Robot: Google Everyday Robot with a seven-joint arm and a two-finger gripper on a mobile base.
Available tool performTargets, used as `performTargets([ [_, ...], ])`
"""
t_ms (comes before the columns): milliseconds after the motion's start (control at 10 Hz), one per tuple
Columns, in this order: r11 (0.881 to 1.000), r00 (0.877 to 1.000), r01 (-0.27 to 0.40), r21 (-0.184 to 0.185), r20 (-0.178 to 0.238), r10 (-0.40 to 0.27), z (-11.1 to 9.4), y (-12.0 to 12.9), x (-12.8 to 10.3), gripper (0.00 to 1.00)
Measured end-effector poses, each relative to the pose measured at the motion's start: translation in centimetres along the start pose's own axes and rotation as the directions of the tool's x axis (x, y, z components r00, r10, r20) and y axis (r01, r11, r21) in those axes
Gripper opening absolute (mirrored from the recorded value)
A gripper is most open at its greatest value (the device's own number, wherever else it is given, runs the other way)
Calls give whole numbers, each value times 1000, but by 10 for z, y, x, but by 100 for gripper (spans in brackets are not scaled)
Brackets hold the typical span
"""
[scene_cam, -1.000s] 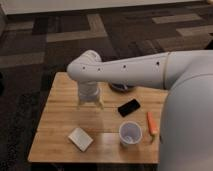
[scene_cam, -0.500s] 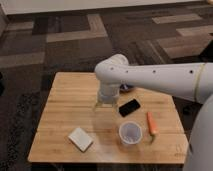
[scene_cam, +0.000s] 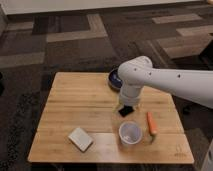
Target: Place the pepper in the ceramic bowl
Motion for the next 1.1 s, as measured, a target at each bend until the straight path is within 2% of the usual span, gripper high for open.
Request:
performTargets([
  [500, 1000, 1000, -1, 0, 1, 1, 0, 0, 0, 65],
  [800, 997, 999, -42, 60, -16, 43, 5, -51, 0, 65],
  [1100, 995, 1000, 13, 96, -19, -11, 13, -82, -4, 65],
])
